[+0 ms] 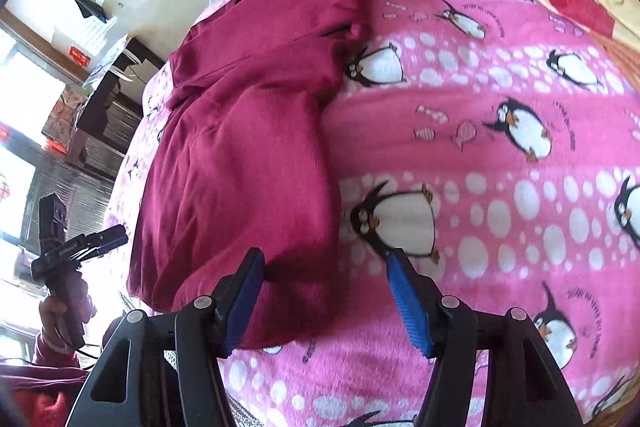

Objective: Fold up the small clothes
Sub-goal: 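Grasp the shirt hem with both grippers and lift it toward the collar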

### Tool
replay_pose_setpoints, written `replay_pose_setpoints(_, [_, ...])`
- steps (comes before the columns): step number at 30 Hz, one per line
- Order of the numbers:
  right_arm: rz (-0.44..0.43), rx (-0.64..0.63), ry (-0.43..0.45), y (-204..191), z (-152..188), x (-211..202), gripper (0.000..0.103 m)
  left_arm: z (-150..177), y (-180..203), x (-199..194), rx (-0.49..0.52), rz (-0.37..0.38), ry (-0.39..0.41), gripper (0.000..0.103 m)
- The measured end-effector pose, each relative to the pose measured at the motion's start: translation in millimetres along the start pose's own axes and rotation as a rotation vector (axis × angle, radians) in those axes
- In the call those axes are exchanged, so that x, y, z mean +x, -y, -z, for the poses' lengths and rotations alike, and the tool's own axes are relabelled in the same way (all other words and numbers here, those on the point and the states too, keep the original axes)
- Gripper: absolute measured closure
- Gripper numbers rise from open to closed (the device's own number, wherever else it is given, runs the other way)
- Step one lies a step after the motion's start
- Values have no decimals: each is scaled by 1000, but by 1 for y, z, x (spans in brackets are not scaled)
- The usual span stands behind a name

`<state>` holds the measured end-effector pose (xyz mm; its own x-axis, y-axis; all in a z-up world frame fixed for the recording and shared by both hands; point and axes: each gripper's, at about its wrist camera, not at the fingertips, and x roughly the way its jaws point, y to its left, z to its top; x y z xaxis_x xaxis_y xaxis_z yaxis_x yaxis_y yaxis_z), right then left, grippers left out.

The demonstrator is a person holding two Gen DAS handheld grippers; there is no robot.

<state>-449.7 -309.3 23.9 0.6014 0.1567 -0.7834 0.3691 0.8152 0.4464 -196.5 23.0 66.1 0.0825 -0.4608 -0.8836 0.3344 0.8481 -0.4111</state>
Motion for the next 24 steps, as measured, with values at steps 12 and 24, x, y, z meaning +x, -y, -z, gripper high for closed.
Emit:
replay_pose_setpoints(12, [-116, 33, 77, 15, 16, 0, 41, 22, 7, 13, -7, 45, -30, 28])
replay_pose_setpoints(24, [-265, 32, 129, 19, 28, -6, 37, 14, 22, 25, -22, 89, -34, 14])
